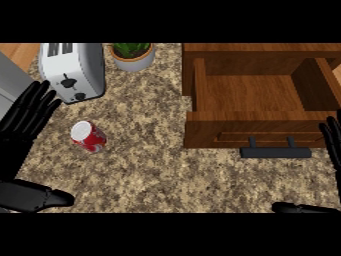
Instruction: Pick up the can, place it into the drawer and close the drawer
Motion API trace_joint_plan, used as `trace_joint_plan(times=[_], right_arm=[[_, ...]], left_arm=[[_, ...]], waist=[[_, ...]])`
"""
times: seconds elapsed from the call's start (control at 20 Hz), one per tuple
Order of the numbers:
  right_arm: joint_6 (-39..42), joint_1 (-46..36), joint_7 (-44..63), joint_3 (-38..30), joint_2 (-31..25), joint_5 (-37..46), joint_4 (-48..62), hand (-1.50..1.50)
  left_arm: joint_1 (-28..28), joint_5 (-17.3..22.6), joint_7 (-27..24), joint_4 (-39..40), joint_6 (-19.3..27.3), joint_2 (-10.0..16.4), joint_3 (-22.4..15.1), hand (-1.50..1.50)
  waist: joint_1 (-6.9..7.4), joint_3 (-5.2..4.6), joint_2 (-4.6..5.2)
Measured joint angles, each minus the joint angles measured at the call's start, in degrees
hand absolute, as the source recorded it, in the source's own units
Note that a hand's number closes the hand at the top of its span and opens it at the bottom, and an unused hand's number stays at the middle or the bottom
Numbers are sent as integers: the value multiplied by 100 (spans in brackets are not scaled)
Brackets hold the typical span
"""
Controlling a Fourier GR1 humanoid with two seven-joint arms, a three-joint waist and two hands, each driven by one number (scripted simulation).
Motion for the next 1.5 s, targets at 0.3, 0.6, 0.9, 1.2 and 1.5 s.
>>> trace_joint_plan(times=[0.3, 0.6, 0.9, 1.2, 1.5], right_arm=[[215, 145, -132, -224, -5, -169, 0, -150], [437, 406, -363, -395, 40, -260, -11, -150], [559, 482, -548, -471, 148, -186, 136, -150], [753, 516, -630, -632, 136, -257, 178, -150], [876, 380, -552, -815, 83, -367, 209, -150]], left_arm=[[-158, -87, -62, 433, -59, -27, 211, -150], [-306, -364, -495, 1089, -125, -159, 218, -150], [-311, -656, -972, 1617, -200, -291, 155, -150], [-339, -852, -1561, 2295, -289, -314, 253, -150], [-535, -1120, -2065, 3047, -202, -353, 307, -150]], waist=[[-6, -1, 0], [-13, -1, 2], [-10, -2, 1], [-10, -2, 2], [-12, -2, 3]])
